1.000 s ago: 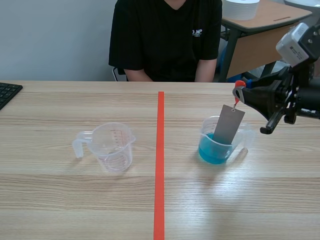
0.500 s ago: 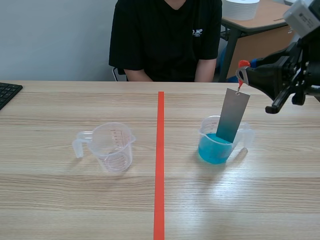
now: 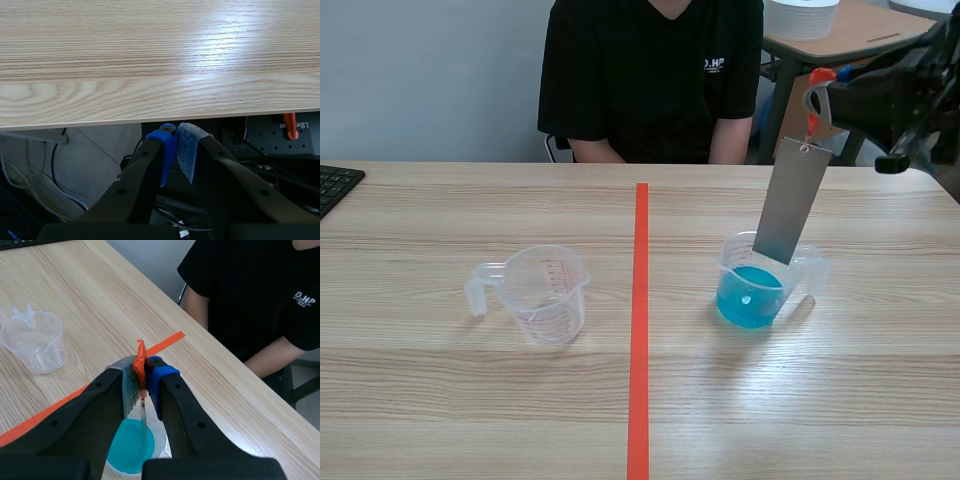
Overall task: Do the redox reaction experiment.
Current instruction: 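Raise the plate and point at it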
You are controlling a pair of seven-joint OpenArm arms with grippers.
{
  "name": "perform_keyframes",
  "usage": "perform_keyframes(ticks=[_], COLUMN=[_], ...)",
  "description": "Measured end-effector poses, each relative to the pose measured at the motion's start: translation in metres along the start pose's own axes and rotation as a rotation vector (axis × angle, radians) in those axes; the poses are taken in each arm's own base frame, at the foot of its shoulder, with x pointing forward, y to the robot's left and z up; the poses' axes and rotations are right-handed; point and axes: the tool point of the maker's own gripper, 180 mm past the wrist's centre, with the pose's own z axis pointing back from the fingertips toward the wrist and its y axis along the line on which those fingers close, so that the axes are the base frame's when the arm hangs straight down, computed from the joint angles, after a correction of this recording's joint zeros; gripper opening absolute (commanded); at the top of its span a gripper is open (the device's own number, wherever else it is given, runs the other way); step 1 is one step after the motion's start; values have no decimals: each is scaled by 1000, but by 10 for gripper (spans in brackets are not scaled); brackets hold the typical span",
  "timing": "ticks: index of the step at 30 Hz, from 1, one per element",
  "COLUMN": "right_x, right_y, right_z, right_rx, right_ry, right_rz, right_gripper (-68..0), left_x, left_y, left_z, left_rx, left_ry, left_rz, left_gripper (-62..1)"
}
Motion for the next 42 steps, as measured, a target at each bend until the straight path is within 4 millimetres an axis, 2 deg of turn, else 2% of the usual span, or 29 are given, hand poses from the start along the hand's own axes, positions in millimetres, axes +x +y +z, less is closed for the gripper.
perform_keyframes(ticks=[18, 30, 34, 39, 42], right_x=[47, 50, 50, 50, 51], right_y=[9, 12, 12, 12, 12], right_z=[14, 15, 15, 15, 15], right_rx=[20, 27, 28, 27, 28], right_ry=[-70, -71, -72, -71, -72], right_rz=[32, 37, 37, 37, 37], right_gripper=[-662, -662, -662, -662, -662], left_x=[0, 6, 22, 56, 84], left_y=[0, -1, -7, -7, -2], left_z=[0, -1, -8, -23, -35], left_rx=[0, -29, -156, -303, -353], left_ry=[0, -18, -41, -82, -117], left_rz=[0, -20, -98, -244, -319], left_gripper=[-560, -560, -560, -560, -560])
